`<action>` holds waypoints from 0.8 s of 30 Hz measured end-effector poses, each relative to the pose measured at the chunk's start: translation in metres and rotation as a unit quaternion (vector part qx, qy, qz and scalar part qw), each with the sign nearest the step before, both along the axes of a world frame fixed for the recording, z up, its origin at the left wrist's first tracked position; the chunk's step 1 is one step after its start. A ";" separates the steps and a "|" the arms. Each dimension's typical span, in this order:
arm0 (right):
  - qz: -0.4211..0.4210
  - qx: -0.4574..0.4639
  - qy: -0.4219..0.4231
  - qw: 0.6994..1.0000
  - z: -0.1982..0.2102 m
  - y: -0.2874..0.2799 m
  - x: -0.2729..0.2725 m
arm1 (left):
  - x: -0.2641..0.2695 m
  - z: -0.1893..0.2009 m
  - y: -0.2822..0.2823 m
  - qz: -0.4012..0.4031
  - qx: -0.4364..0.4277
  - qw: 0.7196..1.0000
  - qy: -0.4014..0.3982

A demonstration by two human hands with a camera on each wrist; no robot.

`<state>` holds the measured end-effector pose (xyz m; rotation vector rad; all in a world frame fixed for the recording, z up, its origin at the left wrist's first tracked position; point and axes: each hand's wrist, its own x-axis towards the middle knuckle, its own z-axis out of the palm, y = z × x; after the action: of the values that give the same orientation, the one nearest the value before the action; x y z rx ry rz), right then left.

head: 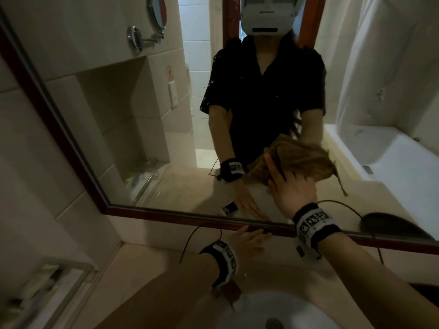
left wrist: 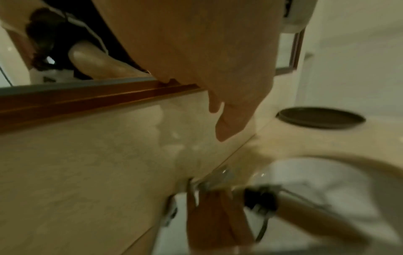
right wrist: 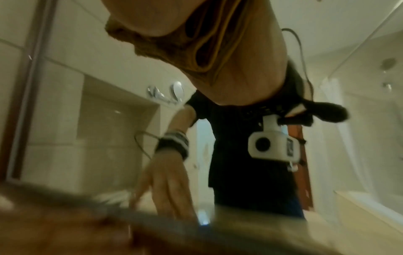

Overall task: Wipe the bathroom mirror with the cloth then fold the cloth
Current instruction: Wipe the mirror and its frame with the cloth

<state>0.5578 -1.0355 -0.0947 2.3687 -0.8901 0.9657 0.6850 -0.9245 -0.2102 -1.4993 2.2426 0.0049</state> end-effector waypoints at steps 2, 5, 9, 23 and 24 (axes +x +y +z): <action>-0.013 0.047 0.040 0.998 -0.034 0.008 -0.010 | 0.026 -0.004 0.009 -0.035 -0.010 0.999 -0.029; -0.009 0.090 0.104 0.991 -0.083 0.022 -0.018 | 0.047 -0.008 0.016 0.002 -0.021 1.000 -0.002; 0.018 0.097 0.128 0.987 -0.065 0.029 0.014 | 0.057 -0.011 0.010 0.006 0.003 1.000 0.001; 0.084 0.022 0.069 0.994 -0.050 0.021 0.078 | 0.050 -0.007 0.018 0.038 0.029 0.999 -0.025; 0.098 0.069 0.114 0.986 -0.070 0.022 0.074 | 0.049 -0.004 0.019 0.038 0.051 0.997 -0.032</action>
<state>0.6316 -1.0133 -0.1645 2.6595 -0.6659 0.7017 0.7344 -0.9057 -0.2138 -1.5090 2.1007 0.0909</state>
